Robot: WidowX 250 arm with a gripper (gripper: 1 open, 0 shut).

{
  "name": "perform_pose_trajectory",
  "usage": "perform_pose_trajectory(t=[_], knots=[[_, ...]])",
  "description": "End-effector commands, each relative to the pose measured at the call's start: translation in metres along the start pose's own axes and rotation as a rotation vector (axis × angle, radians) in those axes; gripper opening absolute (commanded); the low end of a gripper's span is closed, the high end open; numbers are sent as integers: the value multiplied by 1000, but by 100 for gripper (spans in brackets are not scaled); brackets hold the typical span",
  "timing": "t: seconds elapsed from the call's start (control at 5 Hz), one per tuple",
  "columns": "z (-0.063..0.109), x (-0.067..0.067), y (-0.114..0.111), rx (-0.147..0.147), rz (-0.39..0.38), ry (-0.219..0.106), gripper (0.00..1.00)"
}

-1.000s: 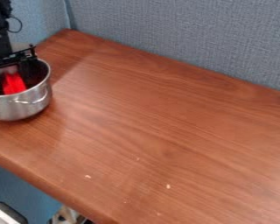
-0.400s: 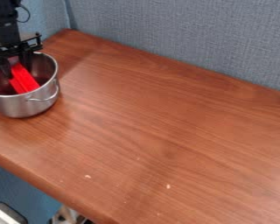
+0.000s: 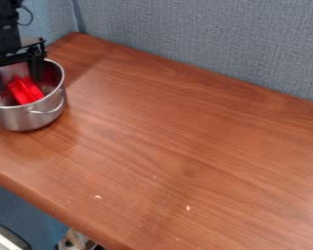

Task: Put the red object in the metal pot

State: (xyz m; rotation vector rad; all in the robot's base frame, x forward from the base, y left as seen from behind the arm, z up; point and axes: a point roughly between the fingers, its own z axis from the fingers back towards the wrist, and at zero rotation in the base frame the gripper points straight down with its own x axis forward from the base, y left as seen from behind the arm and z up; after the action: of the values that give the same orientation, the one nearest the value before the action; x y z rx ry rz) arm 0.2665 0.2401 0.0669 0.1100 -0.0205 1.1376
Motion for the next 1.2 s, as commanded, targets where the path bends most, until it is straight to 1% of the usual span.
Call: perform_pose_trajectory(t=[0.0, 0.4, 1.0], knots=[[24, -5, 0, -20, -3, -76, 100], [30, -21, 9, -21, -46, -100, 100], [49, -15, 3, -21, -245, -155, 100]])
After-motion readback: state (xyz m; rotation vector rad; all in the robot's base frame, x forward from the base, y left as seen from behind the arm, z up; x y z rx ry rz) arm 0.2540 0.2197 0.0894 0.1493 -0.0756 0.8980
